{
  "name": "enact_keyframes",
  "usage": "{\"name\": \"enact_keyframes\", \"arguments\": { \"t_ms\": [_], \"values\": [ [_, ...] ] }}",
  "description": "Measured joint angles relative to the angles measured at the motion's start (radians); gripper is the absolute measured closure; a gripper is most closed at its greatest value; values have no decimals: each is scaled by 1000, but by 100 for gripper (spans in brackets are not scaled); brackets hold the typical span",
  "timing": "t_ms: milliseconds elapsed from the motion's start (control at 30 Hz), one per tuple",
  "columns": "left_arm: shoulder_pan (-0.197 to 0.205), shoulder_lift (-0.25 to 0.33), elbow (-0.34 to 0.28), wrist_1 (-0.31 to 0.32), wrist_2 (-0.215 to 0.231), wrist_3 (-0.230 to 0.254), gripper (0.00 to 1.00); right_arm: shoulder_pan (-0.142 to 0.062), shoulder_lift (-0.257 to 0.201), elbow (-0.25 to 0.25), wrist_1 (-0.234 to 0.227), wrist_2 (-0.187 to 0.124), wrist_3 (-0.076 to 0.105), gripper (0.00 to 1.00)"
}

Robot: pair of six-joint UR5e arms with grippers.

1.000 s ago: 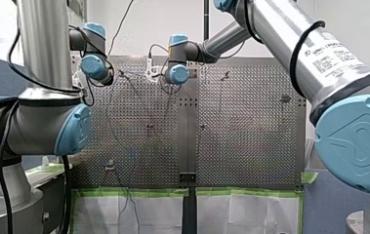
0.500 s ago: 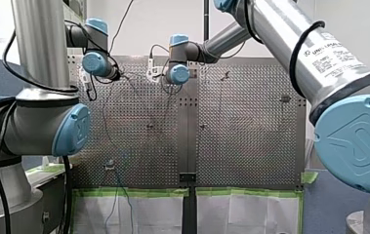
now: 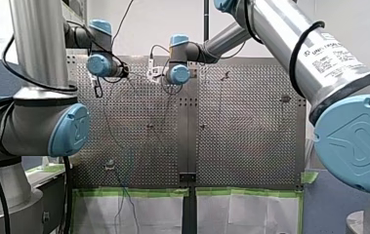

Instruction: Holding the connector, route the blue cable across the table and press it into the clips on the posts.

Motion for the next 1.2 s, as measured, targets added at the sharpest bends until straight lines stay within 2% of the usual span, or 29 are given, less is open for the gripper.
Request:
{"name": "enact_keyframes", "arguments": {
  "t_ms": [167,533,800,1000,1200],
  "values": [
    [-17,-27,14,15,-13,14,0,0,0,0,2,0,0,100],
    [-45,-62,48,46,-34,7,0,0,0,0,3,0,0,100],
    [-62,-121,104,56,-85,21,0,0,0,0,3,0,0,100],
    [-68,-168,149,72,-103,24,0,0,0,0,4,0,0,100],
    [-69,-200,164,77,-109,23,0,-1,0,0,4,1,0,100]
  ]
}}
